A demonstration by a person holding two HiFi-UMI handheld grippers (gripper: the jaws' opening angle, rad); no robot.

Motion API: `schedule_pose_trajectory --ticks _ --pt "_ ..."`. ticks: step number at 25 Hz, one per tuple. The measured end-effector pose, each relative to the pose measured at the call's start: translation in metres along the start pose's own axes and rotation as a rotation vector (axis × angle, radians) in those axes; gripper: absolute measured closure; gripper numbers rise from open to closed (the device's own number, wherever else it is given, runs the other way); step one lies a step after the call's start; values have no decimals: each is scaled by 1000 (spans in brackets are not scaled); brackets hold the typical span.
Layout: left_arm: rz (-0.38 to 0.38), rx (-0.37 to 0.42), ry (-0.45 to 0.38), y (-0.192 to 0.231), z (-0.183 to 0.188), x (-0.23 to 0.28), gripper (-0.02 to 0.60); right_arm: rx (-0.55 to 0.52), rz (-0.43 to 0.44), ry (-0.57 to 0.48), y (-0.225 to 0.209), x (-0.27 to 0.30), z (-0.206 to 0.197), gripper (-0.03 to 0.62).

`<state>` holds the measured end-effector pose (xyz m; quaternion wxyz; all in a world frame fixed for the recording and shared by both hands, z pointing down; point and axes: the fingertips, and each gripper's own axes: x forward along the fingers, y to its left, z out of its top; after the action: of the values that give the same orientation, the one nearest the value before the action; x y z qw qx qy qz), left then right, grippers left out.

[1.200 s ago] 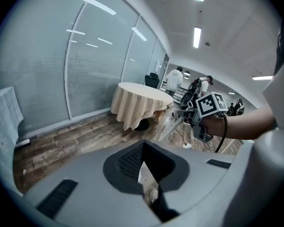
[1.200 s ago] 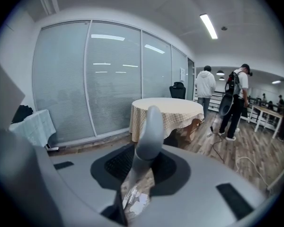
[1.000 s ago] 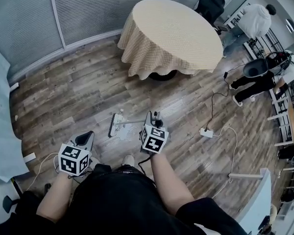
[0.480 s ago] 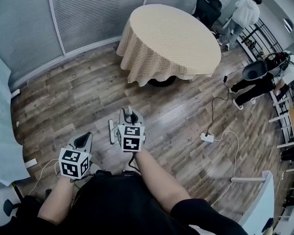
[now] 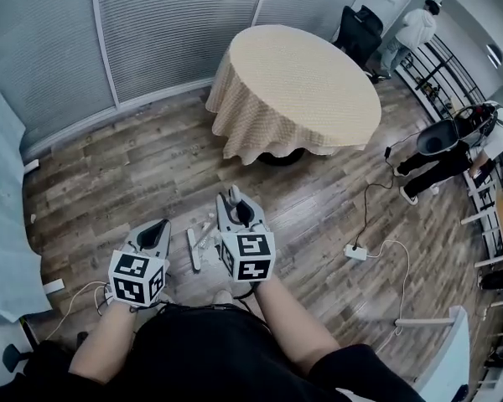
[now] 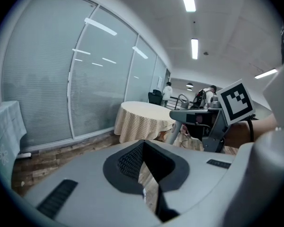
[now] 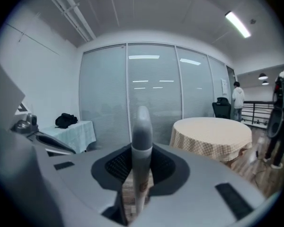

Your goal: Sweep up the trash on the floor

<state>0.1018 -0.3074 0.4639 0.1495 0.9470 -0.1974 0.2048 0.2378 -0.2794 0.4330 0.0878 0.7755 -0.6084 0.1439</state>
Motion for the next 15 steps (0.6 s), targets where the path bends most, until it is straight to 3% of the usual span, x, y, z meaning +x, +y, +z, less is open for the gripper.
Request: schedule_pose_trajectory --ticks 6,15 --pt "5 4 22 -6 39 5 586 35 -34 -58 -16 -41 45 500" --pt "-49 58 -120 -38 115 12 587 33 -118 -102 -47 -79 74 499"
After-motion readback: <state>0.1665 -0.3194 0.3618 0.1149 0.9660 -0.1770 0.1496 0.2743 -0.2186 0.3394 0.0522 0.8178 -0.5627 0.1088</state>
